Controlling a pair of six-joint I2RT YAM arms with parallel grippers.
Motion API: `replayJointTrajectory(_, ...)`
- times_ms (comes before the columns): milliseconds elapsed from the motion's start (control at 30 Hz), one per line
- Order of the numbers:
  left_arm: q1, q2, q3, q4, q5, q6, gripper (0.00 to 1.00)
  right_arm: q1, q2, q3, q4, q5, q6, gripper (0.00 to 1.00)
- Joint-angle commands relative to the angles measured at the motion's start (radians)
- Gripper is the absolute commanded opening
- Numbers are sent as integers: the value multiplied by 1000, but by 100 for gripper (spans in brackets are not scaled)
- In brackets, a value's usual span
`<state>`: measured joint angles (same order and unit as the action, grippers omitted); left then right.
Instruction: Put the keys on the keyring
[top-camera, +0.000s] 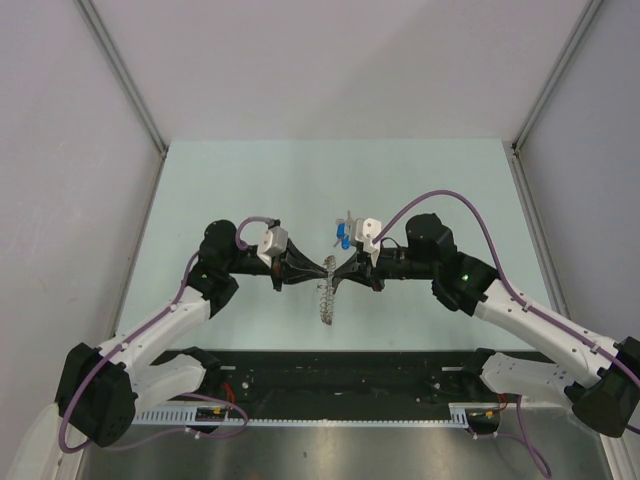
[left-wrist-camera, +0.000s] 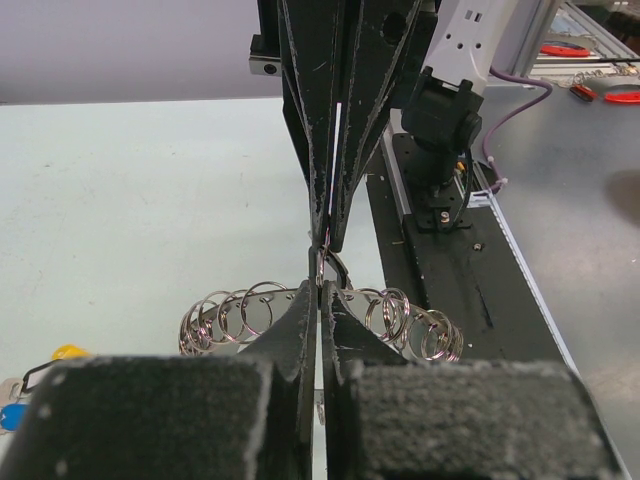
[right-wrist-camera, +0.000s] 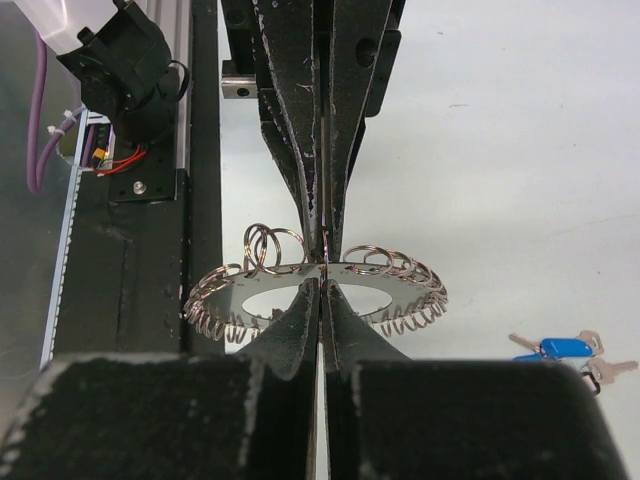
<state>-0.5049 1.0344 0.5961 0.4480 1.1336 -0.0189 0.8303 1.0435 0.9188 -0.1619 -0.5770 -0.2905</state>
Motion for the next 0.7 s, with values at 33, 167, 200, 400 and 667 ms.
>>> replayJointTrajectory(33, -6, -2, 27, 66, 32, -21, 0, 7, 4, 42, 32, -3, -9, 0)
replayJointTrajectory(167, -6, -2, 27, 66, 34, -19, 0, 7, 6, 43, 35, -1, -9, 0)
replayJointTrajectory(200, -7, -2, 27, 67, 35, -19, 0, 7, 9, 43, 35, -1, -9, 0)
replayJointTrajectory(400, -12, 1, 27, 66, 41, -18, 0, 10, 9, 43, 41, -3, -7, 0)
replayJointTrajectory(667, -14, -7, 27, 54, 22, -7, 0, 12, -11, 42, 16, 22, -7, 0)
